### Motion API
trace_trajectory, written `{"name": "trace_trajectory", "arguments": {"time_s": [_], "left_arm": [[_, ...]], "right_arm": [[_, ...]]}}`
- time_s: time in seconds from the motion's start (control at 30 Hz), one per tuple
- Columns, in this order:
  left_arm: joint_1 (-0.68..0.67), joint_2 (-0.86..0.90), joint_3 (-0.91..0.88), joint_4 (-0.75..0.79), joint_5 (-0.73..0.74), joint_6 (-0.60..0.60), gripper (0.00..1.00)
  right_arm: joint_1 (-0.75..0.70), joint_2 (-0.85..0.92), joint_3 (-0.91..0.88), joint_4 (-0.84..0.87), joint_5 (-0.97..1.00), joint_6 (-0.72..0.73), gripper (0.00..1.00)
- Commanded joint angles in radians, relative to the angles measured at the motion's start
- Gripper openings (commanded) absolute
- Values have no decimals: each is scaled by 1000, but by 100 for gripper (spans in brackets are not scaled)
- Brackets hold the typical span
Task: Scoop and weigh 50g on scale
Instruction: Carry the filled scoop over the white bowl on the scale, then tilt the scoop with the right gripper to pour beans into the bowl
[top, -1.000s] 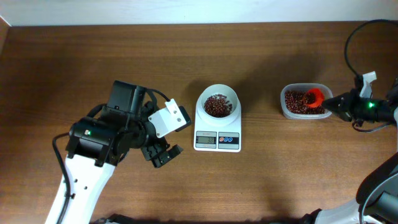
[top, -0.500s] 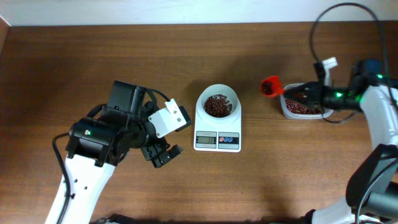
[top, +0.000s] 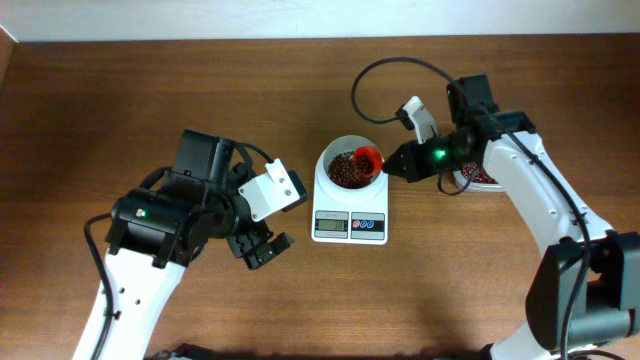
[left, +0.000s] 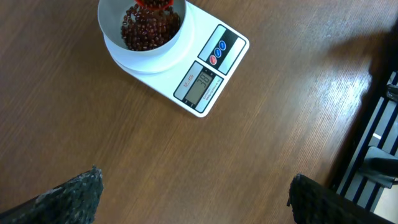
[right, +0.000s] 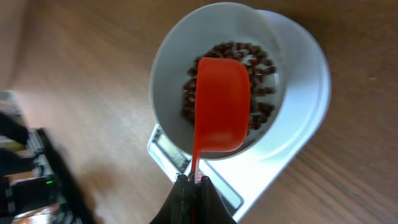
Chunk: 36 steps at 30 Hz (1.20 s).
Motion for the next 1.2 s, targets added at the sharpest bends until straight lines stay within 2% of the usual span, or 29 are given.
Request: {"name": "trace_trajectory", "arguments": {"time_s": [0.0,0.17,0.2,0.27,0.33,0.37,0.43,0.5,0.53,0.57,0.6,0.87,1.07,1.13,1.17], "left_arm": [[4,1,15,-1,14,9,99],[4,1,15,-1,14,9,99],[4,1,15,-1,14,9,99],[4,1,15,-1,14,9,99],[4,1,15,-1,14,8,99],[4,1,15,-1,14,9,99],[4,1,15,-1,14,9,99],[4,1,15,-1,14,9,99],[4,1,15,-1,14,9,99],[4,1,15,-1,14,8,99],[4,1,15,-1,14,9,99],[4,1,15,-1,14,9,99],[4,1,15,-1,14,9,99],[4,1,15,-1,14,9,99],[4,1,15,-1,14,9,99]], "right_arm": [[28,-3,55,2,64,-27,4],[53,-10,80,-10,77,-103,4],[53,-10,80,-14,136,-47,4],[53,-11,86,-46,41,-140,4],[53,-11,89,-38,82,-80,4],[55,-11,91,-55,-27,-182,4],[53,-11,92,-28,123,-62,4],[54,-11,95,-53,35,-140,4],[53,-11,95,-38,123,-47,4],[55,-13,97,-47,-21,-152,4],[55,-13,98,-35,-40,-160,4],[53,-13,98,-36,-37,-160,4],[53,-13,98,-32,-10,-161,4],[60,-14,98,-78,-16,-300,4],[60,-14,98,-53,98,-229,4]]}}
